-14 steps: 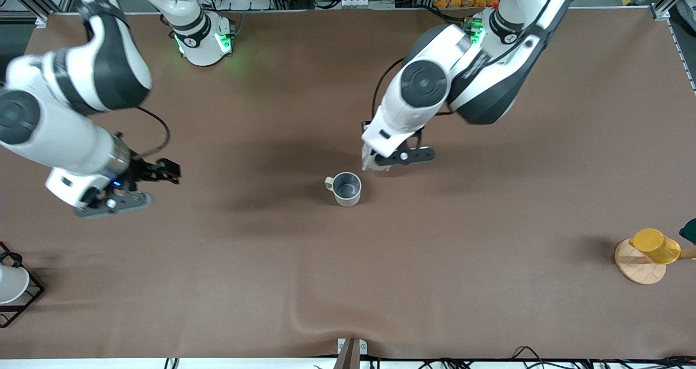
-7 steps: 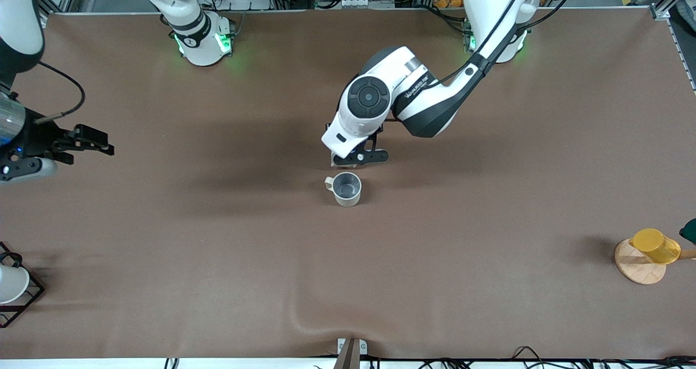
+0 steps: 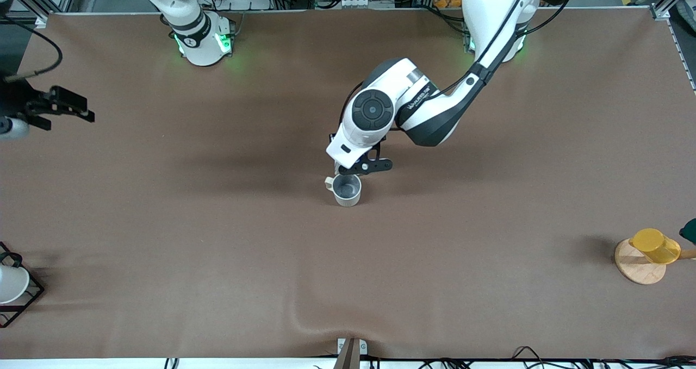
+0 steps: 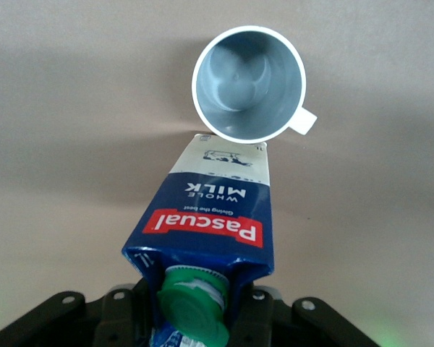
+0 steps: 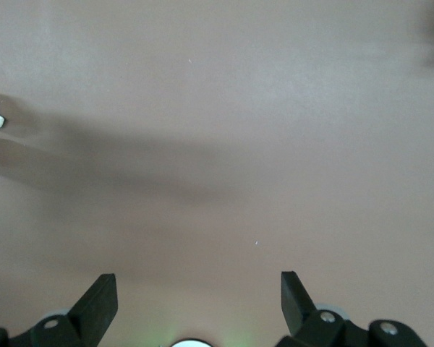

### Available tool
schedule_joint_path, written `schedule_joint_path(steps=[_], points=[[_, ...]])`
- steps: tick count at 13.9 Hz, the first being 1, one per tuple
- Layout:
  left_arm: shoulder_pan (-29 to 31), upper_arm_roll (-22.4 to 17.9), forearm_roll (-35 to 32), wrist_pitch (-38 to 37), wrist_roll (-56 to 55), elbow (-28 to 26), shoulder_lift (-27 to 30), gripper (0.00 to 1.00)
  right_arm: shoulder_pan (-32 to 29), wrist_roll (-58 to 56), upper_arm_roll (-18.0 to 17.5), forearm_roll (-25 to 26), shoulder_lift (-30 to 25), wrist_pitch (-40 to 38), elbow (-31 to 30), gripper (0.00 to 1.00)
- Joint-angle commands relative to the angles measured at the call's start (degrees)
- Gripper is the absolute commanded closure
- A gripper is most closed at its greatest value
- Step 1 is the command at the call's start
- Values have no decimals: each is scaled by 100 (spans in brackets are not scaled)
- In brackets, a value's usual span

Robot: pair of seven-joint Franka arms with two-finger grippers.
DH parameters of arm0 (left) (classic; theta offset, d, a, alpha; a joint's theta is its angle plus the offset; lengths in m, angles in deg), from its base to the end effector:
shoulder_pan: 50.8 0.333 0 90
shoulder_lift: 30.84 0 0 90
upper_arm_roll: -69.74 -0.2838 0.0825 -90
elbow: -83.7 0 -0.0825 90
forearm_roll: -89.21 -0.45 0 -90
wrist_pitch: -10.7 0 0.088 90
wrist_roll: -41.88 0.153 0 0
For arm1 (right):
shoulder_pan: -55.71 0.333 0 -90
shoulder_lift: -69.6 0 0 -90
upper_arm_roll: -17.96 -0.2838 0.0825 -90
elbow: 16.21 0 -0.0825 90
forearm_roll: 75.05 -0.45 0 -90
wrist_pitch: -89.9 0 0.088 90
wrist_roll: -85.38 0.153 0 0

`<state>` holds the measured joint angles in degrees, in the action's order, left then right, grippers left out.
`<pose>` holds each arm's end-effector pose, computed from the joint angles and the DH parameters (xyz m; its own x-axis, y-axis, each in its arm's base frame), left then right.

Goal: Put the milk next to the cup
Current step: 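Lower the milk carton beside the mug and open the left gripper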

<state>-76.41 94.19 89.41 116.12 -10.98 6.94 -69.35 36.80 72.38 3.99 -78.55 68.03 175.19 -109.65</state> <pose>0.5126 -0.5455 0.2569 0.9538 0.1047 -0.2818 0.1264 -0.9902 0.0600 0.5959 -0.0405 0.5244 0.9844 0.1444 -0.1001 0.1369 -0.9874 -0.0789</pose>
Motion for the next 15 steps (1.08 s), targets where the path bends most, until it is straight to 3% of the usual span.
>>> schedule_joint_path(steps=[1, 4, 9, 11, 12, 14, 15], points=[[-84, -45, -143, -84, -40, 117, -87, 59, 210, 121, 8, 366, -230, -362, 61, 0], [-84, -54, -230, -163, -23, 99, -113, 58, 1193, 666, 955, 368, -221, -549, 124, 0], [-207, -45, -406, -163, -66, 91, -209, 55, 1555, 667, 1282, 368, -116, -531, 447, 0], [-207, -54, -406, -163, -93, 91, -210, 50, 1636, 667, 1371, 350, -72, -514, 493, 0], [-207, -54, -406, -163, -93, 91, -201, 41, 1627, 667, 1371, 350, -72, -514, 493, 0], [-224, -54, -415, -163, -136, 91, -166, 6, 1601, 650, 1371, 385, -72, -505, 484, 0], [-216, -54, -415, -163, -319, 91, -166, 0, 1600, 632, 1371, 412, -63, -488, 493, 0]])
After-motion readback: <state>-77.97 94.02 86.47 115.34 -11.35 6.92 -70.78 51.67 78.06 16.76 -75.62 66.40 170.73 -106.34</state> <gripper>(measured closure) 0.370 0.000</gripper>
